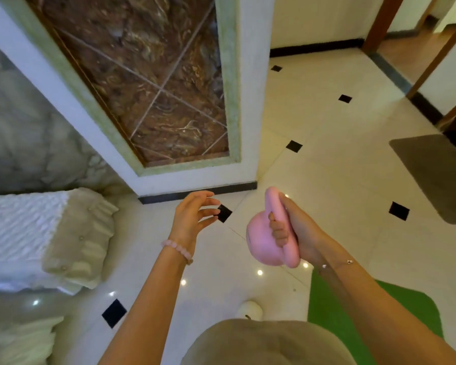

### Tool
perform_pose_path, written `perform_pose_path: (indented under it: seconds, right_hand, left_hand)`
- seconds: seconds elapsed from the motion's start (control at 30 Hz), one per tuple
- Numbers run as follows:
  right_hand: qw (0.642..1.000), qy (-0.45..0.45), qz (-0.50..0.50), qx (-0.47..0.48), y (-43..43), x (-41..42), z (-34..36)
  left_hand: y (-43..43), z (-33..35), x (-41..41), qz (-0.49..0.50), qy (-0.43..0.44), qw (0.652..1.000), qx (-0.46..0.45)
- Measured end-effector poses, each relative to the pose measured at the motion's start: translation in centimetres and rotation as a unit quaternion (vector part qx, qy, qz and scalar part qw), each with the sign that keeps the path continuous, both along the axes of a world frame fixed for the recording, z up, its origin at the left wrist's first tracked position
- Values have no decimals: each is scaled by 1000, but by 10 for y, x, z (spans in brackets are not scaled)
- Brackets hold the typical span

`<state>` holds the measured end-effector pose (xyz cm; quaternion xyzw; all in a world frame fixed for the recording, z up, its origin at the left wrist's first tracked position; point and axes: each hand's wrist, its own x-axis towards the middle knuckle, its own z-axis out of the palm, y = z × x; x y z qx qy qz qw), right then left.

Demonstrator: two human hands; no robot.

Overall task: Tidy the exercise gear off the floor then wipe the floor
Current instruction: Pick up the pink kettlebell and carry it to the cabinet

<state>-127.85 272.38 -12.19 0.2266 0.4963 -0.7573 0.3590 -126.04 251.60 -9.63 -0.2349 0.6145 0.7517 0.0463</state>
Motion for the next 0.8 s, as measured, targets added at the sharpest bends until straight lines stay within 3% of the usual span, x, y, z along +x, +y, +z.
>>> perform_pose_path:
  seconds: [0.33, 0.8]
  right_hand:
    - [969, 15, 246, 29, -28, 51, 16]
    - [842, 17, 537, 35, -132, 175, 29]
  left_hand:
    - [2, 14, 129, 226, 21, 974, 5]
    - [-24, 15, 339, 526, 29, 850, 14]
